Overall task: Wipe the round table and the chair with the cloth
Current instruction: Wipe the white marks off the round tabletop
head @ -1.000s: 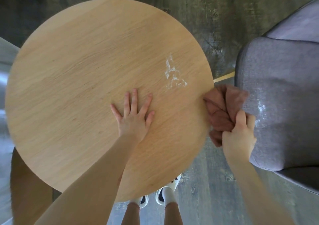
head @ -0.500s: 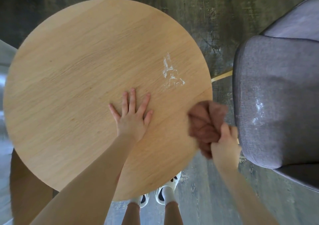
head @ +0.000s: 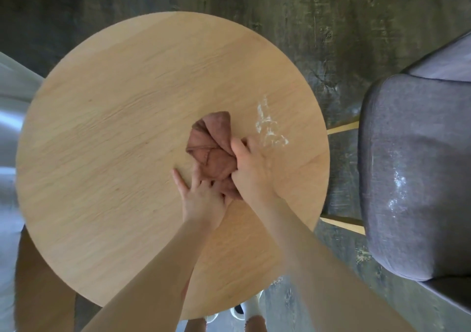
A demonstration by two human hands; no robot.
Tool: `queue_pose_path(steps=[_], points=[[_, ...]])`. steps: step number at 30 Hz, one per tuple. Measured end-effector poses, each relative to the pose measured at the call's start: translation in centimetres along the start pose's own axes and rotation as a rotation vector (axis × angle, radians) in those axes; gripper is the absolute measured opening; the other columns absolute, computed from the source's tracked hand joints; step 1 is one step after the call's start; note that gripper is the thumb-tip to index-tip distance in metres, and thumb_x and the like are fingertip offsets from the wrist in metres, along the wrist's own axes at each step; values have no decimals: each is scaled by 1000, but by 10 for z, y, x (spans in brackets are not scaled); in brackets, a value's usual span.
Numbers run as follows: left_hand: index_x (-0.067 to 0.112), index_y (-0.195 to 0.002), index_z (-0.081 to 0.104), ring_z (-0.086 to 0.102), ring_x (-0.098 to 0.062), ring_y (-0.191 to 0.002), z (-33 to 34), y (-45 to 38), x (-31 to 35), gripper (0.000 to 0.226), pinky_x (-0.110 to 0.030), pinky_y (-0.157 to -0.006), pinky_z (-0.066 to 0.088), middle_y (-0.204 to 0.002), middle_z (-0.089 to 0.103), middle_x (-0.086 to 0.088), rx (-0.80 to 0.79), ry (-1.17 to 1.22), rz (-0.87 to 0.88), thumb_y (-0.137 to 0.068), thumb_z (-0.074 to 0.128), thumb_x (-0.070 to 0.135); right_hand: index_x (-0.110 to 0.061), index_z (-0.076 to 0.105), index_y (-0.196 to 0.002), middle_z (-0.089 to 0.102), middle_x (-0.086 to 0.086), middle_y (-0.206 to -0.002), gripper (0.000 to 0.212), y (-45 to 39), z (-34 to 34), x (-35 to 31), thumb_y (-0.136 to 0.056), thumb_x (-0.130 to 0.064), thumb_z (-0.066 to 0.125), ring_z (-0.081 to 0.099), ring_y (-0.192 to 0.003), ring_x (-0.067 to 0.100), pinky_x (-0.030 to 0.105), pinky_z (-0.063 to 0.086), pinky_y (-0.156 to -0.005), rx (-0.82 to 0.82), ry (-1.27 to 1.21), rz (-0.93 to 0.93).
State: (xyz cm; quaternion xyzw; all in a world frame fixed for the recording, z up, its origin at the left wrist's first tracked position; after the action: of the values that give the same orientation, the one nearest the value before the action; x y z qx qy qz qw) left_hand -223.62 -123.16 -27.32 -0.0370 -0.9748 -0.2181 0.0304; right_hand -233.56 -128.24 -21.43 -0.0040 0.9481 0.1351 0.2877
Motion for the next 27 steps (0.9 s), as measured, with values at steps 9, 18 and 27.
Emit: queue_pose_path(steps=[9,18,27], points=[[51,-126,-36,-27,-20,-138,-2,0,0,54,-64,-104,-16,-143,-33,3,20,90,-9,-82,-7,62,-17,41,-116,41,18,-118,45,-28,-56,78,-75,0,45,54,-84,45,47,42,-68,238,124,351],[51,-119,-45,-36,-19,-130,-3,1,0,54,-65,-105,-15,-143,-35,3,-22,107,11,-83,-6,61,-14,39,-114,39,18,-121,46,-6,-111,117,-71,4,41,52,-80,46,52,42,-70,541,85,564],[50,-127,-35,-17,-23,-144,0,0,1,55,-67,-105,-12,-149,-29,2,-14,74,2,-81,-8,62,-21,44,-122,42,15,-122,55,-60,-30,-8,-73,2,52,55,-85,40,42,45,-71,162,15,-72]])
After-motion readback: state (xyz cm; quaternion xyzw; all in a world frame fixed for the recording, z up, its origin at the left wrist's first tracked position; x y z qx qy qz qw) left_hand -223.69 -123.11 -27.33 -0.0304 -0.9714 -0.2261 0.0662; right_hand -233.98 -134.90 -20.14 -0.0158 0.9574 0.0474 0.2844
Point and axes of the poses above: each hand's wrist, its own y-axis away from the middle knuckle, its own z-axis out of the palm, x = y × z, the point moved 4 cm from there along -y, towards the middle knuckle
